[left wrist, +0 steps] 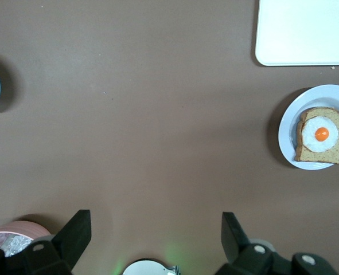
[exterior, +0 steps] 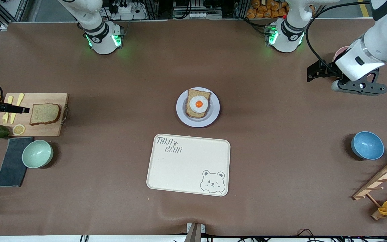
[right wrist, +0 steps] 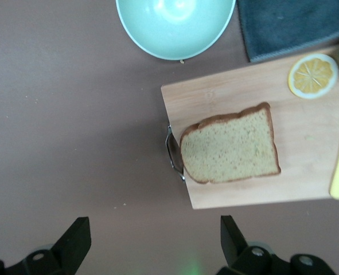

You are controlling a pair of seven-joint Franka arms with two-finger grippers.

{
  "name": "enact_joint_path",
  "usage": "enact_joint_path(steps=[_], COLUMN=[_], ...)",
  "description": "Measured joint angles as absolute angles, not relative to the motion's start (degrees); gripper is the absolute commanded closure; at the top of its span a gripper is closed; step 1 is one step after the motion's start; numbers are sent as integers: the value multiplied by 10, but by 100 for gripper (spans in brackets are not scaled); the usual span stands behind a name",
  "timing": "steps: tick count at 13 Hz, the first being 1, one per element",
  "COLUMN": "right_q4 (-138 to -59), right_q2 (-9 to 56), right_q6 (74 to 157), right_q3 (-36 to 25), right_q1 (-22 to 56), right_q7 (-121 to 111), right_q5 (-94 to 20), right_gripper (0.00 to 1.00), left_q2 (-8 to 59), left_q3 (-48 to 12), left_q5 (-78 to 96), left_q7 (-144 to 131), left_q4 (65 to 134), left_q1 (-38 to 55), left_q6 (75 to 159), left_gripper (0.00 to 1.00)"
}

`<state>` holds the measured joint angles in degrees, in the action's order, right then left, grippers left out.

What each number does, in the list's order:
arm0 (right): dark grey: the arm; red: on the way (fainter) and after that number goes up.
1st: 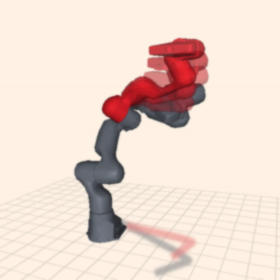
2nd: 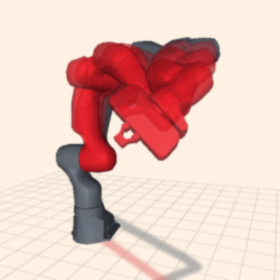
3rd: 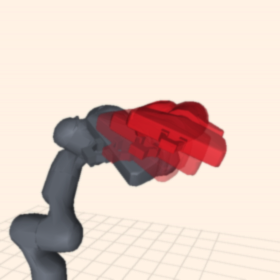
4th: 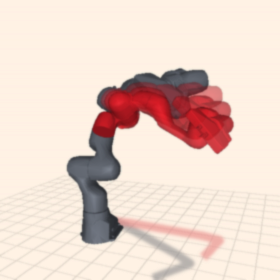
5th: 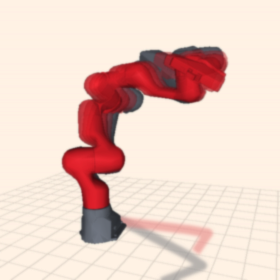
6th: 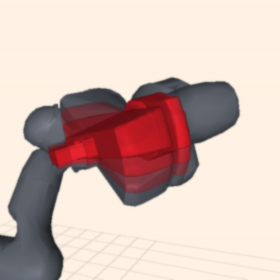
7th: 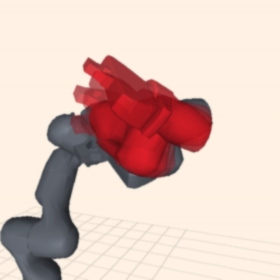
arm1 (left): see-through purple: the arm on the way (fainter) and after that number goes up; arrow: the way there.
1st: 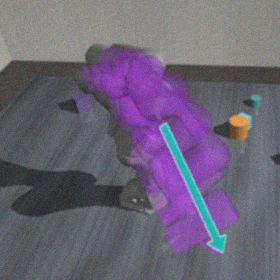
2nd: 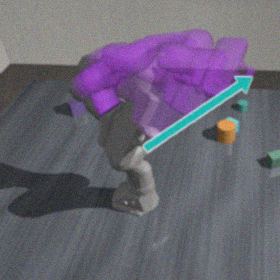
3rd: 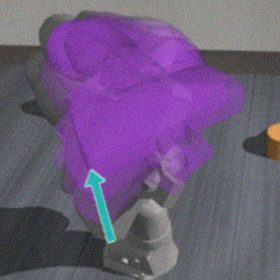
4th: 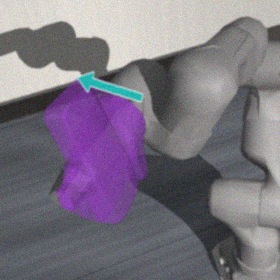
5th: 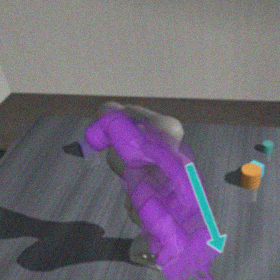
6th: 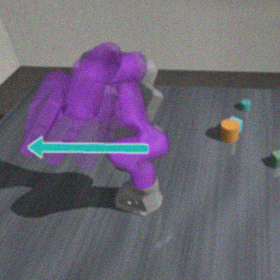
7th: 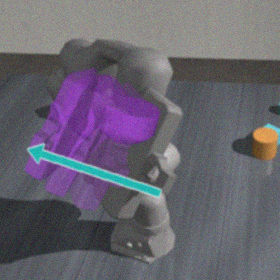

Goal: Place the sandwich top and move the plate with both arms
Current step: 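Move the right gripper toward the bread slice on the cutting board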

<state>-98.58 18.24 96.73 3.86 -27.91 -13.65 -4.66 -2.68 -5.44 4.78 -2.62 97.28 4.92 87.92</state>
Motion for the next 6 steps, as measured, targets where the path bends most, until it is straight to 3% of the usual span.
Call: enact_joint_path(steps=[2, 6], right_q4=[-986, -986], right_q2=[209, 259], right_q6=[1002, 1087], right_q3=[39, 38], right_q1=[-296, -341], right_q7=[-185, -307], right_q5=[-50, -50], right_gripper=[1, 19], left_q2=[-28, -35], left_q3=[-54, -54], left_q5=[48, 48], left_q7=[-26, -26], left_q4=[973, 973], left_q1=[49, 49], left_q6=[880, 898], left_gripper=[0, 0])
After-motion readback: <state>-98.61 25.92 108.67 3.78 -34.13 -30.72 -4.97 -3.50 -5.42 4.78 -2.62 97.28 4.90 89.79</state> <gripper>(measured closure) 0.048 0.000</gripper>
